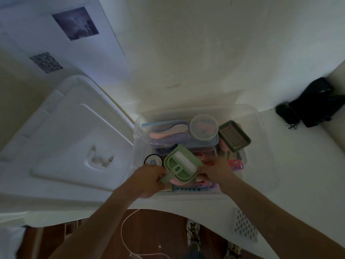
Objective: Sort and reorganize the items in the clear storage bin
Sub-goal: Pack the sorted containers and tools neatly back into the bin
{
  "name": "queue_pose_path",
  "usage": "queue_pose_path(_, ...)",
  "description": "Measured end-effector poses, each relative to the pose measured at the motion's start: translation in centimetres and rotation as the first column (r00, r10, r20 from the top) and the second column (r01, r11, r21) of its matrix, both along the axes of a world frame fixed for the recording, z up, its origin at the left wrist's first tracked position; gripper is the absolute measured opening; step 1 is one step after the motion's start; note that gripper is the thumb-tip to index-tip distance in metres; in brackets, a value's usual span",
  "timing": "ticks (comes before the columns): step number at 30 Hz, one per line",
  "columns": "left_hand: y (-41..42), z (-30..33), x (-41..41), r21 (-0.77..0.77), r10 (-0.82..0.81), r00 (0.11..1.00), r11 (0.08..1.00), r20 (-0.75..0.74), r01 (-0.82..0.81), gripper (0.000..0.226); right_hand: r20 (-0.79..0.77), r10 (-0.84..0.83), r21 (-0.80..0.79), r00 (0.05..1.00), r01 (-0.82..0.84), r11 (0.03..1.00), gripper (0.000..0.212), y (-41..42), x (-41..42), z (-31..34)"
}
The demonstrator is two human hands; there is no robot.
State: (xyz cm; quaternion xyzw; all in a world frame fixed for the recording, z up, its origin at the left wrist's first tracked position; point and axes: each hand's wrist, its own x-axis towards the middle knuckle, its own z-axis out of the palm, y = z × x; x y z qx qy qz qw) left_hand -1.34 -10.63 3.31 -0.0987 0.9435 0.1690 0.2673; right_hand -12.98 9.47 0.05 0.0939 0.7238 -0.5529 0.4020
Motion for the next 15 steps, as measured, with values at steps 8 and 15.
queue_pose_path(8, -0.5, -0.2, 0.8, -0.077, 0.058, 0.994, 0.995, -0.091, -0.066, 0.025, -0.04, 0.079, 0.079, 0.996, -0.076, 0.994, 0.015, 0.3, 0.3, -0.3)
queue_pose_path(15, 2.7, 1.7, 0.0, 0.378, 0.33, 0.935, 0.888, -0.129, -0.262, 0.023, 0.049, 0.1, -0.232, 0.994, -0.086, 0.969, 0.015, -1.0, 1.9, 3.1)
